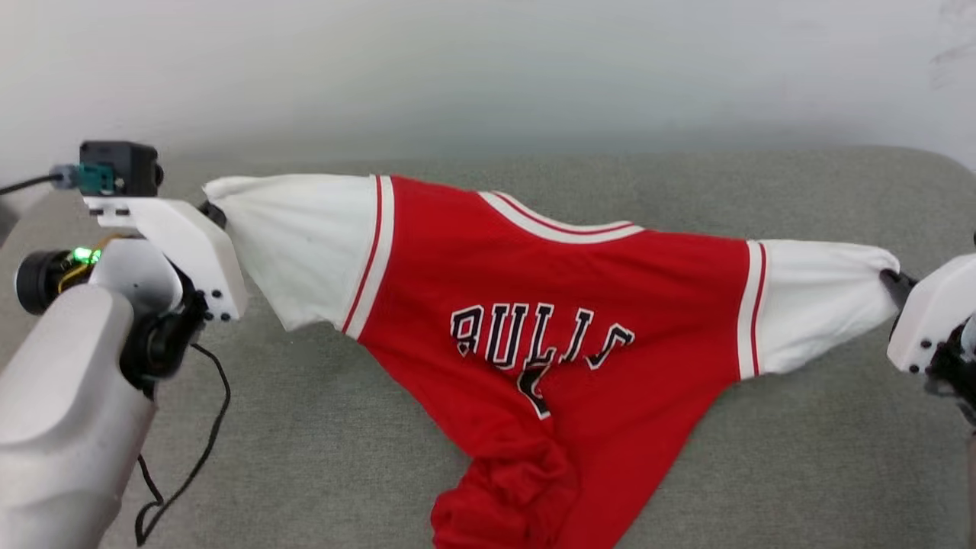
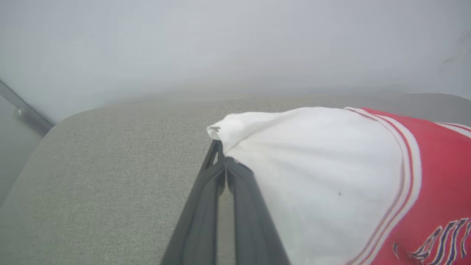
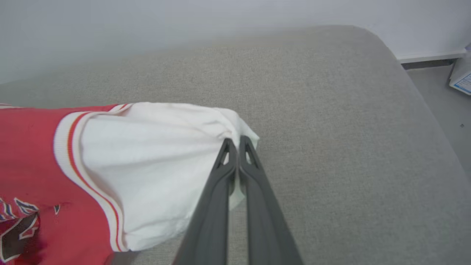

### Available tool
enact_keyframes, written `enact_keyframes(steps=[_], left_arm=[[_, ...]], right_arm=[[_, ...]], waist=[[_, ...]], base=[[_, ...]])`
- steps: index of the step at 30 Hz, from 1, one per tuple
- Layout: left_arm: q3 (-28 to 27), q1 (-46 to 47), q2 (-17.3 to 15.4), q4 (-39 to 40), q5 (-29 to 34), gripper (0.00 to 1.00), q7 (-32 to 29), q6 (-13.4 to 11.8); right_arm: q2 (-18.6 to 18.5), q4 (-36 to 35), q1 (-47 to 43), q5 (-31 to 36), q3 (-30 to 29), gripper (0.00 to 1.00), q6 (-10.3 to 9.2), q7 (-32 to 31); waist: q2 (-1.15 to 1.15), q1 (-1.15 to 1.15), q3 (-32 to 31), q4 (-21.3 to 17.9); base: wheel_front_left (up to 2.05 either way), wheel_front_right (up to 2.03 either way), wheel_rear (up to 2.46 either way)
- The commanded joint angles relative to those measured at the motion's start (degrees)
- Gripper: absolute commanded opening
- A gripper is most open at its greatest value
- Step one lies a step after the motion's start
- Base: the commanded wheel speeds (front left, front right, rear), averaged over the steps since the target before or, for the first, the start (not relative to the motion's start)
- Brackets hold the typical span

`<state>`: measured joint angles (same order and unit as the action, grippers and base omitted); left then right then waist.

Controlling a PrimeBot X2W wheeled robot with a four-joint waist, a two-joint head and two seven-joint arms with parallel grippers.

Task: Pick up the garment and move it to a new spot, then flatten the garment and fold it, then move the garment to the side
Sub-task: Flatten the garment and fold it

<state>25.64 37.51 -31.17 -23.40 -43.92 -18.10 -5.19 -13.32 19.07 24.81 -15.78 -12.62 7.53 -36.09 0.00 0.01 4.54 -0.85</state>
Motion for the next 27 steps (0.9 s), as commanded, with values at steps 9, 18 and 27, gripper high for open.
enact_keyframes(steps=[9,18,27], left_arm=[[-0.3,17.1,3.6,-10.8,3.9,0.00,6.3,0.8],[-2.7,34.0,5.0,-17.8,6.7,0.00,15.0,-0.3],[-3.1,51.6,4.5,-21.0,10.0,0.00,22.6,1.7]], right_arm=[[-4.9,8.6,18.1,-0.5,6.4,0.00,-0.08,4.3],[-5.9,13.7,36.5,0.3,9.9,0.00,-0.08,12.7],[-5.3,18.2,56.1,3.7,11.0,0.00,-0.07,23.6]], waist=[[0.00,-0.01,0.9,-1.8],[0.00,-0.01,8.8,-3.3],[0.00,-0.01,19.7,-4.3]], base=[[0.00,0.00,0.00],[0.00,0.00,0.00],[0.00,0.00,0.00]])
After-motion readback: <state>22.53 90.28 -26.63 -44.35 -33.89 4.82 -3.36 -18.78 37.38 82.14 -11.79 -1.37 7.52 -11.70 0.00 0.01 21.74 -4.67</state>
